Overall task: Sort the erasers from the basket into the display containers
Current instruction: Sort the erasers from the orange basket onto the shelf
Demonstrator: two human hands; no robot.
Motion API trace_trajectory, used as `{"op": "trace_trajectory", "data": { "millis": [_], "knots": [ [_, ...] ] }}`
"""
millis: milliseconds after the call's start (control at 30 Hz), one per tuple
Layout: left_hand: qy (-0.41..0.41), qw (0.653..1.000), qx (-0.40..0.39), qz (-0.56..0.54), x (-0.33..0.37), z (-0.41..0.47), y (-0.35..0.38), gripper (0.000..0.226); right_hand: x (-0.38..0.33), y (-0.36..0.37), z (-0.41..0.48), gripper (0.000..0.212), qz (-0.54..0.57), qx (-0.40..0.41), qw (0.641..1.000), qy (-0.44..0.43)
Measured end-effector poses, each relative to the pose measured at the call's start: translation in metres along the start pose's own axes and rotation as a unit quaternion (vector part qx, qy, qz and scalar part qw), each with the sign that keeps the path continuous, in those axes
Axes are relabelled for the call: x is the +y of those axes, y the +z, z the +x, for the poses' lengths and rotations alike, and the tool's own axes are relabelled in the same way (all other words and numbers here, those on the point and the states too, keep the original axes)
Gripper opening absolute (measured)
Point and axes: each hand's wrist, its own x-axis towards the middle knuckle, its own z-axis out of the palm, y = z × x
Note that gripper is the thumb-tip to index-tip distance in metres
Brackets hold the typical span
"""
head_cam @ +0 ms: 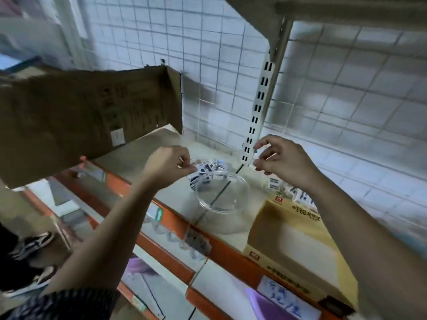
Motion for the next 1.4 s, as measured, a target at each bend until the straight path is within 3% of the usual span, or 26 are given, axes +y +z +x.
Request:
{"op": "trace_trajectory", "data": {
  "millis": [267,533,767,933,1133,1400],
  "knots": [
    [-0.032,0.999,-0.043,-0.003,-0.029,-0.011,0.031,0.026,-0.002,0.043,0.034,0.007,-0.019,-0.011,1.0,0.006],
    [-0.067,0.989,0.127,-0.034,-0.047,-0.03,0.036,0.019,-0.016,0.089,0.075,0.015,-0.085,-0.075,0.992,-0.05],
    [-0.084,0.986,0.142,-0.014,-0.045,-0.032,0.035,0.013,-0.023,0.123,0.098,0.012,-0.133,-0.116,0.982,-0.072],
    [-0.079,0.989,0.124,-0.008,-0.042,-0.03,0.03,0.02,-0.02,0.11,0.09,0.006,-0.144,-0.091,0.982,-0.08],
    [-0.002,0.989,0.141,-0.05,0.045,0.008,0.008,0.029,-0.004,0.046,0.046,0.005,-0.152,0.004,0.986,-0.075],
    [0.157,0.98,0.043,-0.115,0.2,0.047,0.049,0.035,0.058,-0.074,-0.056,0.018,-0.183,0.146,0.972,0.021]
  ]
}}
